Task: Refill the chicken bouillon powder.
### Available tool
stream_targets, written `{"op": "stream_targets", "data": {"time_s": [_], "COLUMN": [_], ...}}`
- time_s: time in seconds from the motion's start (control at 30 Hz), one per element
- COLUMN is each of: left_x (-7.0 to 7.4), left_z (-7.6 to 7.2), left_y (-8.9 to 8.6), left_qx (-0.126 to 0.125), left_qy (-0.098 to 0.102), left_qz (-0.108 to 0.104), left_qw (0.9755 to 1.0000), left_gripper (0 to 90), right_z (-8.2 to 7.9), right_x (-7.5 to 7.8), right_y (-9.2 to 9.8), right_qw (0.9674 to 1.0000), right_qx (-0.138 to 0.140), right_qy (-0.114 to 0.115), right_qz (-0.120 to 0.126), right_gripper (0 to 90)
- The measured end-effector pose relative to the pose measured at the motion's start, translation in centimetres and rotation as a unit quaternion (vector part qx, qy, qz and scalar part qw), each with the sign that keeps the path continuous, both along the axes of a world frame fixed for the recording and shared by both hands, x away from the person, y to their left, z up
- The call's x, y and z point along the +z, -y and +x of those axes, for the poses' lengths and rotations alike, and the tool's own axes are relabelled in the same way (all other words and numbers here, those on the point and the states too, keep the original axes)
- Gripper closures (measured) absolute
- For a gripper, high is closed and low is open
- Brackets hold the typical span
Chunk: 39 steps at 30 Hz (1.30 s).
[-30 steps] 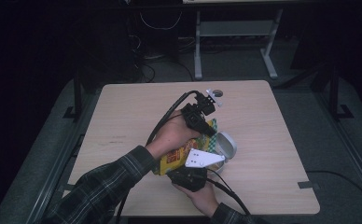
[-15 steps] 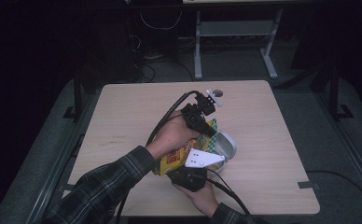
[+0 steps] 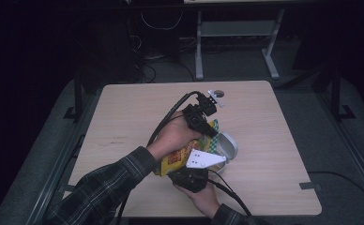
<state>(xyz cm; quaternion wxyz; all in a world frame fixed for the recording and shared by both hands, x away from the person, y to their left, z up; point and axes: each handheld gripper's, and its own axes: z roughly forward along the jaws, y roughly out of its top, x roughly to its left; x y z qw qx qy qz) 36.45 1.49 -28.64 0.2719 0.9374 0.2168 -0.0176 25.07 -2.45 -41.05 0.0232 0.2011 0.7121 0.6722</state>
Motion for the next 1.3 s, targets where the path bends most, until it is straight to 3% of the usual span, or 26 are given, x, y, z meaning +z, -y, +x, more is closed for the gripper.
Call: {"op": "stream_targets", "data": {"time_s": [1.3], "left_x": [0.21], "left_z": [-0.13], "left_y": [0.49], "left_qx": [-0.003], "left_qy": [0.003], "left_qz": [0.004], "left_qw": [1.0000], "left_gripper": [89.2], "right_z": [0.11], "right_x": [0.35], "right_y": [0.14], "right_qw": [0.9999], "right_qx": [-0.006], "right_qy": [-0.005], "right_qz": [0.007], "right_gripper": [90.0]}}
